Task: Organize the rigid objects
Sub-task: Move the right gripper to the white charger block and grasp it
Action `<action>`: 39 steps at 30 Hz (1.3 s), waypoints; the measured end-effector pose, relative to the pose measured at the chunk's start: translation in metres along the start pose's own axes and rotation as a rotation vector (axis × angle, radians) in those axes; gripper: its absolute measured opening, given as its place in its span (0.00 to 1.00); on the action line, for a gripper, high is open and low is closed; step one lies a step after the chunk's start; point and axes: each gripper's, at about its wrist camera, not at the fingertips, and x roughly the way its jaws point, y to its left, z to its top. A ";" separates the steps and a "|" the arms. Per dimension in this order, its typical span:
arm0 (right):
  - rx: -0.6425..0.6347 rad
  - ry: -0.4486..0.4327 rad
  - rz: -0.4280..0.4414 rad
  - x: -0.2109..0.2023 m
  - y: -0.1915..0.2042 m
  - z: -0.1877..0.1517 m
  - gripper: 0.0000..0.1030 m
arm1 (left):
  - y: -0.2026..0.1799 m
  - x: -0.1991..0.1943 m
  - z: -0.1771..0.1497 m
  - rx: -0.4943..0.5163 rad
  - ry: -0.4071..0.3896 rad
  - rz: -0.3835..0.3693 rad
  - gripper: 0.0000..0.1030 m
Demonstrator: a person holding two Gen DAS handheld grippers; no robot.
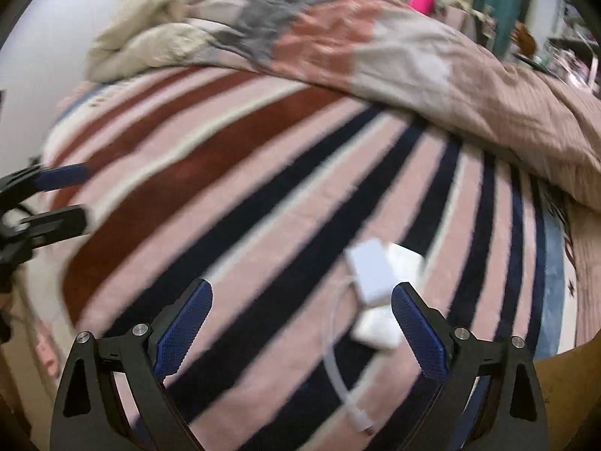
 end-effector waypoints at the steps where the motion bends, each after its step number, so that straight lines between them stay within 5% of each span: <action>1: 0.030 0.010 -0.019 0.006 -0.009 -0.002 0.93 | 0.000 0.004 -0.001 -0.004 0.002 -0.017 0.78; 5: 0.089 0.005 -0.048 0.020 -0.032 -0.008 0.81 | -0.002 0.015 -0.002 -0.001 0.015 -0.032 0.78; 9: 0.015 -0.032 -0.086 0.024 -0.027 -0.005 0.76 | -0.002 0.022 -0.003 0.001 0.031 -0.030 0.78; 15: -0.128 -0.024 -0.143 0.032 -0.007 -0.003 0.25 | -0.003 0.019 -0.004 -0.009 0.037 -0.024 0.78; 17: -0.119 -0.029 -0.097 0.023 -0.006 -0.005 0.24 | -0.006 0.015 -0.004 -0.006 0.037 -0.022 0.78; 25: 0.031 0.046 0.320 0.001 0.002 -0.013 0.24 | -0.015 -0.001 -0.002 0.015 0.021 -0.021 0.78; 29: -0.053 0.060 0.253 0.008 0.019 -0.022 0.32 | -0.013 0.003 -0.005 0.011 0.034 -0.020 0.78; 31: -0.097 0.043 0.227 0.010 0.022 -0.026 0.51 | -0.010 0.008 -0.007 0.006 0.047 -0.018 0.78; 39: -0.148 0.100 0.294 0.024 0.034 -0.033 0.52 | -0.008 0.020 -0.010 -0.004 0.074 -0.018 0.78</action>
